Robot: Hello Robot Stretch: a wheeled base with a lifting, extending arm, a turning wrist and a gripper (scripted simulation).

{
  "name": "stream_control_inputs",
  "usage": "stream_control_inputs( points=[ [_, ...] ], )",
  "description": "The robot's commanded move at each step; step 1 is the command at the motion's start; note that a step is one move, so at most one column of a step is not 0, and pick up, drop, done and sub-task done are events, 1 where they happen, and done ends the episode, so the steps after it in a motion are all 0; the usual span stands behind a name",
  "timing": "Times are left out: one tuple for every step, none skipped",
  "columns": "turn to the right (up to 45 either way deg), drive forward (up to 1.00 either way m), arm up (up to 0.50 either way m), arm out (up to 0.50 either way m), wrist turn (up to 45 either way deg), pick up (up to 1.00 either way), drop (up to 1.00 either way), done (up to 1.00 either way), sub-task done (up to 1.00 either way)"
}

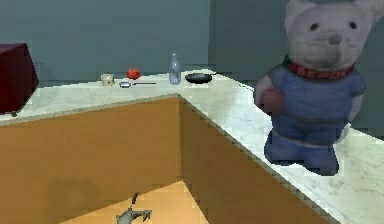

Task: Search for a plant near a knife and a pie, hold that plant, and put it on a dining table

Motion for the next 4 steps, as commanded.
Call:
stream_control_inputs(
  points=[
    [0.0, 0.00, 0.00, -0.30, 0.0, 0.00, 0.00, 0.00, 0.00],
    [45.0, 0.00, 0.00, 0.00, 0.0, 0.00, 0.00, 0.00, 0.00],
    [45.0, 0.00, 0.00, 0.00, 0.0, 0.00, 0.00, 0.00, 0.00],
    [45.0, 0.00, 0.00, 0.00, 0.0, 0.00, 0.00, 0.00, 0.00]
  ],
)
